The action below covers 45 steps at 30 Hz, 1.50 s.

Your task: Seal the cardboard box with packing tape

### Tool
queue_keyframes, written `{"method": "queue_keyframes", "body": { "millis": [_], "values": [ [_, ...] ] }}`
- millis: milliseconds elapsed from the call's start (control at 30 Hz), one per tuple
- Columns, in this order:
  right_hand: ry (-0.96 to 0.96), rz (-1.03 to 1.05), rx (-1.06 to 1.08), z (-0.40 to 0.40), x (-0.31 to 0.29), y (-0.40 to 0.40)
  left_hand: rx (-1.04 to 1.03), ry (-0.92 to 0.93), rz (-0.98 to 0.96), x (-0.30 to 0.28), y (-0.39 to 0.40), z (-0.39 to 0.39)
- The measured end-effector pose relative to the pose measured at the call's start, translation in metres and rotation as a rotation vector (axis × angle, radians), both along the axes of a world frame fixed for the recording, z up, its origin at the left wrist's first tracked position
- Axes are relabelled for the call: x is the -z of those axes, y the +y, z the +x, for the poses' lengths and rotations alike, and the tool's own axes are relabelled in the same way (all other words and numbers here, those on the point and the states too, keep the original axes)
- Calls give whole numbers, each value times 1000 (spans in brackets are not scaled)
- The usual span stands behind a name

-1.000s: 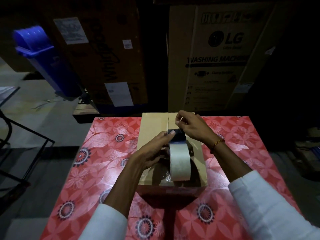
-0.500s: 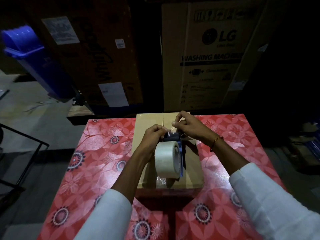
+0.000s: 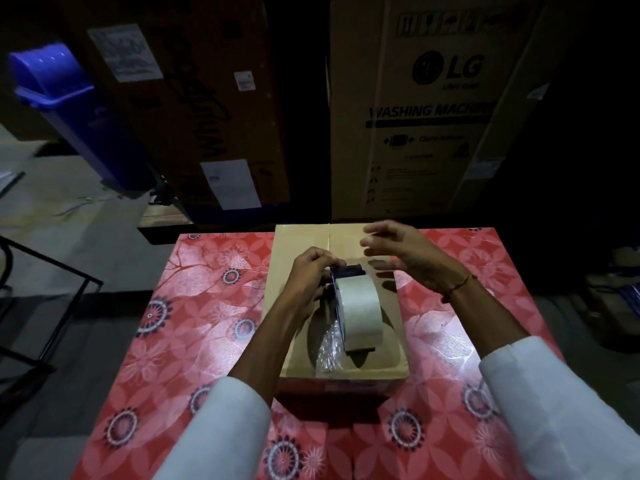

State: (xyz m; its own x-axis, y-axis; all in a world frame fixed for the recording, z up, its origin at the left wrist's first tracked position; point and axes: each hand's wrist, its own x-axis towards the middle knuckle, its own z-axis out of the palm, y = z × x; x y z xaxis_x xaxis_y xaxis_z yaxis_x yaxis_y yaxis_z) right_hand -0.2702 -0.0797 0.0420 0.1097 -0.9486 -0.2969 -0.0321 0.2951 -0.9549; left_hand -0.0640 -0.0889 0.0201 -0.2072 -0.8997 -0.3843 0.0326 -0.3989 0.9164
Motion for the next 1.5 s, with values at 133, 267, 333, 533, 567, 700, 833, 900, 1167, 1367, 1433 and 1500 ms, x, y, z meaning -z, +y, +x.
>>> {"method": "queue_keyframes", "body": {
  "millis": [133, 267, 333, 533, 567, 700, 833, 900, 1167, 1367, 1433, 1500],
  "values": [
    [151, -63, 5, 16, 17, 11, 8, 18, -1, 0, 0, 1],
    [155, -104, 64, 24, 23, 10, 1, 11, 9, 0, -1, 0],
    [130, -97, 82, 26, 22, 9, 0, 15, 13, 1, -1, -1],
    [122, -99, 90, 29, 21, 5, -4, -8, 12, 1, -2, -2],
    [121, -99, 93, 30, 20, 5, -1, -3, 14, 1, -2, -1],
    [96, -87, 112, 32, 18, 5, 45, 43, 25, 2, -3, 5],
    [69, -95, 126, 32, 20, 5, 113, 82, 16, 6, -1, 15],
    [59, -100, 129, 32, 21, 6, 123, 189, 20, 8, -1, 20],
    [85, -142, 127, 30, 22, 8, 58, 56, -48, 8, -2, 13],
    [136, -154, 95, 27, 22, 7, 59, -46, -118, 5, -15, 11],
    [137, -153, 92, 26, 24, 7, 66, -55, -129, 6, -16, 12],
    [143, -161, 81, 26, 23, 6, 67, -49, -139, 9, -14, 14]
  ]
}}
